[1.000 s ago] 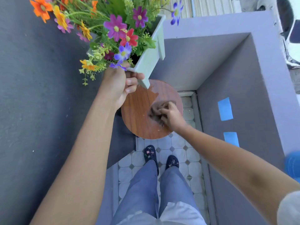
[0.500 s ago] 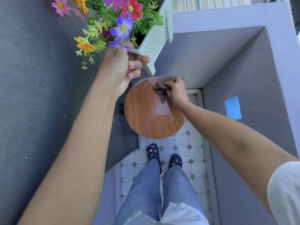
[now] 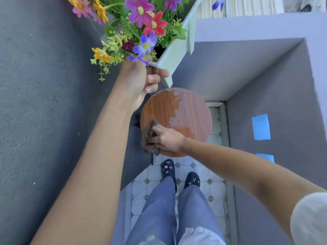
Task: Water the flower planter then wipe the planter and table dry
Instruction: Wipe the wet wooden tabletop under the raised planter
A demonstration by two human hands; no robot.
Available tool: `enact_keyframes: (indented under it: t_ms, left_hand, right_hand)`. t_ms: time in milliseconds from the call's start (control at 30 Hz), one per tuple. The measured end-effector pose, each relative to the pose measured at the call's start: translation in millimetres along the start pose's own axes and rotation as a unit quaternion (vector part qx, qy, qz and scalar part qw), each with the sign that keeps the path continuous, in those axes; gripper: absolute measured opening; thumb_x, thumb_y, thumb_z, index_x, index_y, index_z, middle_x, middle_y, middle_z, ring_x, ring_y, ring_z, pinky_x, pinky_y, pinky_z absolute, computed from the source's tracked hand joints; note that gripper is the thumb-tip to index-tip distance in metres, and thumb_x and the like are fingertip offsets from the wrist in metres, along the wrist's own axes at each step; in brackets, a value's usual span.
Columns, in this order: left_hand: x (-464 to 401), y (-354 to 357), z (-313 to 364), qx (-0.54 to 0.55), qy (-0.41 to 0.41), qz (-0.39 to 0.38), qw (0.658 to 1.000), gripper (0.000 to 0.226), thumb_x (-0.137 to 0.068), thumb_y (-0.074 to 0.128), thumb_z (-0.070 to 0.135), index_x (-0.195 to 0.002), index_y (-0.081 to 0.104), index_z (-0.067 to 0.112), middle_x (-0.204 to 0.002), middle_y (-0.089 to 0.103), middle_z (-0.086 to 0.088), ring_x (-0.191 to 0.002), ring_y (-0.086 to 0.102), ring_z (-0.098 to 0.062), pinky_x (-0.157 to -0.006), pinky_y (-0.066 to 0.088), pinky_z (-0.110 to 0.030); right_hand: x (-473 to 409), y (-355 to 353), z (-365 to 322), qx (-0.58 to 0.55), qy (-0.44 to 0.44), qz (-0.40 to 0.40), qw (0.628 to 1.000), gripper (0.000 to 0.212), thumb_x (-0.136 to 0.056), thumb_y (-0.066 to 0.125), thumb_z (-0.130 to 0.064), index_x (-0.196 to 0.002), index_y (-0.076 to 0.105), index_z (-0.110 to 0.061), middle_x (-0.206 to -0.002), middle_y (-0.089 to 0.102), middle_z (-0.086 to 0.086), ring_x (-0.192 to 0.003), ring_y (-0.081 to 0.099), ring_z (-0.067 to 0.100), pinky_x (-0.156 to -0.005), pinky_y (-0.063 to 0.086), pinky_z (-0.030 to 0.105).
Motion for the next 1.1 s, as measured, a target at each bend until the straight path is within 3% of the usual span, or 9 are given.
enact_keyframes:
  t_ms: [133,267,367,500,633,767,900,967,1100]
  left_hand:
    - [-4,-6,-1,-0.004,0.000,0.006,1.000,0.026,-0.098,0.024,0.007,-0.076,0.032,0.017,-0.054,0.067,-0.012,-0.035,0.030,-0.008,-0.037,0.018,-0.021]
    - [-4,-9,-3,-0.011,0.000,0.006,1.000,0.025,-0.098,0.025,0.006,-0.077,0.036,0.014,-0.055,0.067,-0.012,-0.035,0.031,-0.008,-0.036,0.020,-0.021]
    - [-4,-9,-2,-0.016,-0.001,0.005,1.000,0.026,-0.098,0.026,0.005,-0.076,0.037,0.013,-0.056,0.066,-0.012,-0.036,0.031,-0.008,-0.036,0.021,-0.021]
    - [-4,-7,1,-0.016,-0.001,0.004,1.000,0.029,-0.100,0.029,0.008,-0.073,0.040,0.013,-0.055,0.066,-0.011,-0.036,0.031,-0.007,-0.036,0.020,-0.020]
    - [-5,-8,1,-0.015,-0.002,0.009,1.000,0.030,-0.099,0.027,0.005,-0.073,0.039,0.011,-0.054,0.066,-0.010,-0.035,0.032,-0.007,-0.036,0.019,-0.020]
    - [-3,-7,-1,-0.015,-0.002,0.004,1.000,0.030,-0.100,0.028,0.007,-0.073,0.039,0.012,-0.052,0.066,-0.009,-0.035,0.031,-0.007,-0.037,0.019,-0.019]
    - [0,-7,-3,-0.017,-0.004,0.002,1.000,0.026,-0.101,0.030,0.010,-0.076,0.036,0.014,-0.053,0.067,-0.009,-0.036,0.031,-0.007,-0.037,0.019,-0.020]
    - [1,-7,-4,-0.015,-0.006,0.006,1.000,0.026,-0.100,0.027,0.007,-0.077,0.037,0.014,-0.054,0.067,-0.010,-0.036,0.031,-0.007,-0.037,0.019,-0.021]
    - [4,-5,-7,-0.001,-0.009,0.021,1.000,0.030,-0.098,0.023,0.002,-0.076,0.041,0.013,-0.056,0.065,-0.012,-0.036,0.032,-0.007,-0.037,0.019,-0.020]
  right_hand:
    - [-19,-66,92,-0.035,0.247,0.134,0.959,0.030,-0.087,0.063,-0.015,-0.114,0.073,-0.021,-0.120,0.052,0.009,-0.117,0.048,0.030,-0.087,0.051,0.040]
    - [6,-98,148,-0.054,0.423,0.245,0.871,0.039,-0.083,0.053,-0.012,-0.114,0.072,-0.028,-0.115,0.051,0.004,-0.114,0.047,0.025,-0.085,0.052,0.039]
    - [-4,-79,114,-0.037,0.372,0.199,0.906,0.039,-0.082,0.057,-0.010,-0.115,0.072,-0.025,-0.115,0.050,0.006,-0.116,0.046,0.028,-0.079,0.053,0.039]
    - [-18,-18,23,-0.013,0.150,0.047,0.987,0.032,-0.085,0.066,-0.017,-0.117,0.072,-0.015,-0.117,0.052,0.015,-0.115,0.049,0.036,-0.072,0.056,0.044]
    - [-35,0,-5,0.009,0.016,-0.024,1.000,0.034,-0.088,0.065,-0.021,-0.122,0.070,-0.019,-0.112,0.052,0.013,-0.111,0.050,0.033,-0.068,0.057,0.041]
    - [-54,-55,70,-0.006,0.201,0.094,0.975,0.033,-0.091,0.054,-0.029,-0.121,0.068,-0.025,-0.114,0.052,0.008,-0.113,0.049,0.032,-0.082,0.053,0.045]
    - [-17,-97,137,-0.065,0.408,0.248,0.876,0.036,-0.086,0.051,-0.010,-0.115,0.069,-0.023,-0.115,0.049,0.006,-0.114,0.047,0.028,-0.087,0.051,0.043]
    - [-7,-93,132,-0.058,0.416,0.252,0.872,0.038,-0.086,0.055,-0.010,-0.117,0.070,-0.027,-0.113,0.048,0.005,-0.114,0.044,0.027,-0.083,0.052,0.042]
    - [3,-40,66,-0.049,0.293,0.149,0.943,0.042,-0.083,0.063,-0.010,-0.123,0.069,-0.025,-0.110,0.047,0.007,-0.108,0.045,0.029,-0.074,0.052,0.041]
Point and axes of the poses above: each hand's wrist, its own x-axis away from the middle knuckle, its own y-axis out of the palm, z = x × y, the point moved 7 cm from there along -x, towards the middle knuckle
